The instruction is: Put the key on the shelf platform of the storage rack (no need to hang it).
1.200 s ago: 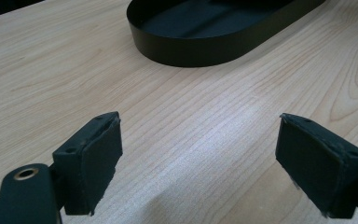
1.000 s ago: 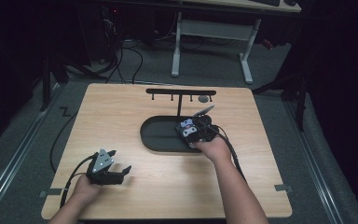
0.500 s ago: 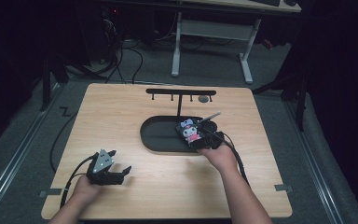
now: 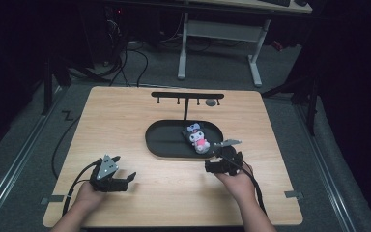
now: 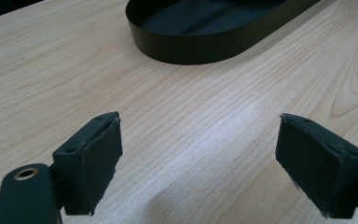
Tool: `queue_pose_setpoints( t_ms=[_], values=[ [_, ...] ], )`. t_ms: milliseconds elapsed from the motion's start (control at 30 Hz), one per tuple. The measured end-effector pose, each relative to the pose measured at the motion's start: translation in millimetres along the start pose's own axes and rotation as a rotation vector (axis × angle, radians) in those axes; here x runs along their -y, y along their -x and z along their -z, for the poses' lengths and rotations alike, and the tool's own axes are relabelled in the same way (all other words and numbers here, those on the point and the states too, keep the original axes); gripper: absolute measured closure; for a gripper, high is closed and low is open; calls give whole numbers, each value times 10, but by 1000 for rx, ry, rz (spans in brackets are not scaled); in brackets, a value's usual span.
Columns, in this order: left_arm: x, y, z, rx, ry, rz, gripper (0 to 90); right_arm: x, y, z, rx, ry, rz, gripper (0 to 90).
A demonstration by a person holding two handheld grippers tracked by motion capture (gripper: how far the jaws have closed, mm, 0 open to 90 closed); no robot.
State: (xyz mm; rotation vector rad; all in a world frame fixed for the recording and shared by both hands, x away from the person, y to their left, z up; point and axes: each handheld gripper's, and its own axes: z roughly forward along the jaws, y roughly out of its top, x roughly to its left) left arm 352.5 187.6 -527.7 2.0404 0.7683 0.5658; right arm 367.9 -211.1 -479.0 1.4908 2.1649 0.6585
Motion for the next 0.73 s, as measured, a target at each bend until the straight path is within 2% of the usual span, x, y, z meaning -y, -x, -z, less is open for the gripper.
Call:
queue_pose_setpoints(
  t_ms=[133,300,433,533,667,733],
  values=[
    [0,2,0,0,0,-1,154,271,-35,20,31,57,12,162],
    [0,2,0,0,1,-1,154,577,-61,63,24,139,-33,157],
    [0,3,1,0,2,-2,154,775,-90,112,25,192,-44,155],
    [-2,-1,-2,0,2,0,154,832,-93,167,10,205,-55,155],
    [-3,-1,-5,-2,-1,3,154,850,-33,198,18,224,-87,154],
    [-4,3,-6,-2,-2,-1,154,861,-20,186,21,219,-85,154]
  ],
)
